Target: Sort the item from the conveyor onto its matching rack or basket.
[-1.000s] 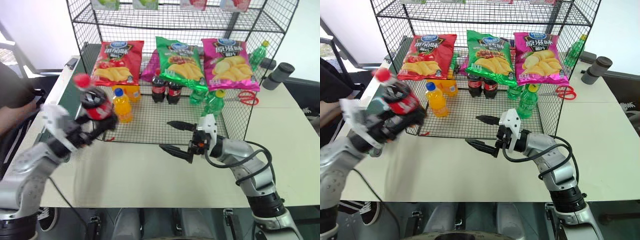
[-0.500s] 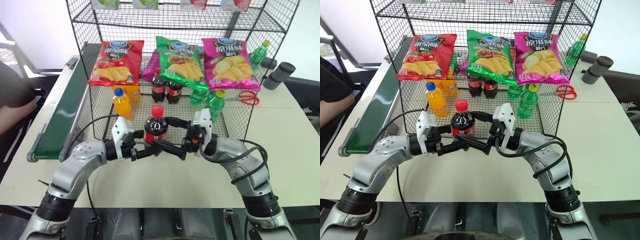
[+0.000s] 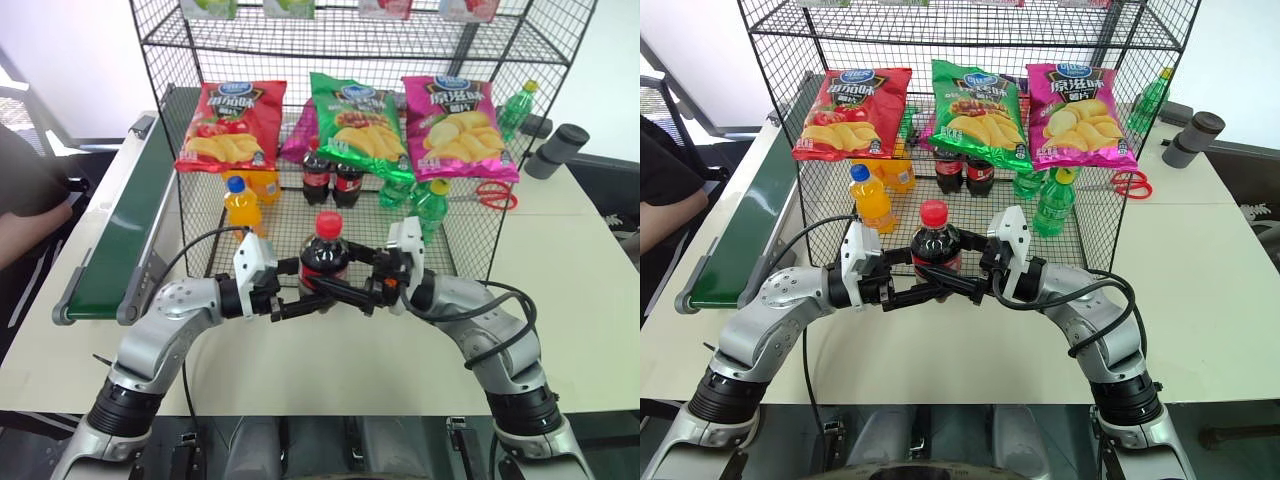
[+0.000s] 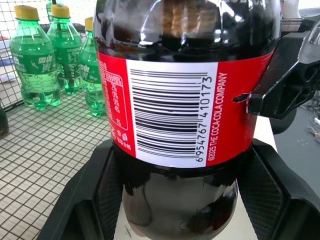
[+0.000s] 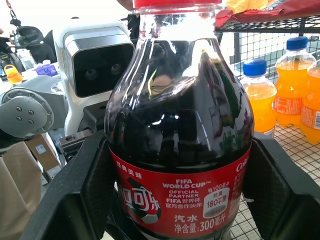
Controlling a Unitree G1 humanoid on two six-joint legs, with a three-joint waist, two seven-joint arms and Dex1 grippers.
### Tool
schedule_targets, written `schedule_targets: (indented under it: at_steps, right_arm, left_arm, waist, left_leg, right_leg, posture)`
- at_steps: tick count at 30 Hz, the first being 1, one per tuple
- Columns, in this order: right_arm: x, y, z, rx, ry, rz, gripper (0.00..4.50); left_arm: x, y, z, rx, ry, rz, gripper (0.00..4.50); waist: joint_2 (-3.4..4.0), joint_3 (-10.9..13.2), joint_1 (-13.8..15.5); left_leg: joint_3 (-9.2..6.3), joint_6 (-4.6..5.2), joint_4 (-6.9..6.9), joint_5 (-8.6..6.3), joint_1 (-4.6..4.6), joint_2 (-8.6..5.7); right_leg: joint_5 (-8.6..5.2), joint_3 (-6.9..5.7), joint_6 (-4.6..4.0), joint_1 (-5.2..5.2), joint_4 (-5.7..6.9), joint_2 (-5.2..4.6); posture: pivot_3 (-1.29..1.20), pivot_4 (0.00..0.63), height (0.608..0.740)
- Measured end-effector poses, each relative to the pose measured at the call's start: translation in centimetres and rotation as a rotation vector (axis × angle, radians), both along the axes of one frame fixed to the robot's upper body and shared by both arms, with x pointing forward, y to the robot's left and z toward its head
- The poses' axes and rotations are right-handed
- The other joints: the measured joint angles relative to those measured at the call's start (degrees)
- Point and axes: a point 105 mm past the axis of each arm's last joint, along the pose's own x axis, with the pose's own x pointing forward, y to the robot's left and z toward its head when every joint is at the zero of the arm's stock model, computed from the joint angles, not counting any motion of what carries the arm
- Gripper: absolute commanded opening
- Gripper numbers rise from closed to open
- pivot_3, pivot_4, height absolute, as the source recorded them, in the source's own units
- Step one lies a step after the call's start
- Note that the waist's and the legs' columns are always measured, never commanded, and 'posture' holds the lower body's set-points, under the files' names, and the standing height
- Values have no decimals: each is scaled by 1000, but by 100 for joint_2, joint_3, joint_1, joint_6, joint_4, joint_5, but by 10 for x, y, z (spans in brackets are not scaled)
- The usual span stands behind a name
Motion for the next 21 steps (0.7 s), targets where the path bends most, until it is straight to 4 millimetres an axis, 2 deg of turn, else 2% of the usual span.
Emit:
schedule_targets:
  at_steps: [2,8,12,16,19,21]
  right_arm:
    - [0,2,-2,-2,5,5,2932]
    - [16,0,-5,-11,-43,-88,2932]
    - [49,-8,-8,-7,-112,-292,2932]
    - [75,-18,-28,-84,-180,-466,2932]
    - [87,-16,-51,-103,-165,-548,2932]
    - [94,-12,-58,-97,-162,-589,2932]
  left_arm:
    - [0,1,-1,10,7,1,4423]
    - [7,19,-15,88,-27,104,4423]
    - [17,47,-18,86,-50,255,4423]
    - [17,71,-20,61,-60,378,4423]
    - [16,84,-19,36,-69,457,4423]
    - [15,85,-18,26,-72,470,4423]
  waist:
    - [0,0,-2]
    - [0,0,-2]
    - [1,0,-15]
    - [1,0,-8]
    - [1,1,-20]
    - [3,2,-44]
  left_leg:
    - [0,0,0,0,0,1]
    - [1,0,0,0,1,1]
    - [1,0,0,0,1,2]
    - [5,-1,-1,0,-2,1]
    - [7,-1,-1,0,-1,0]
    - [8,-2,-1,1,-1,1]
  right_leg:
    - [0,0,0,0,0,1]
    - [0,1,0,-1,0,3]
    - [0,2,0,-5,5,2]
    - [0,2,0,-5,1,-10]
    - [0,4,0,-6,3,-12]
    - [0,6,0,-9,9,-13]
  posture:
    - [0,150,740]
    - [0,150,740]
    - [0,150,740]
    - [0,150,740]
    - [0,150,740]
    - [0,150,740]
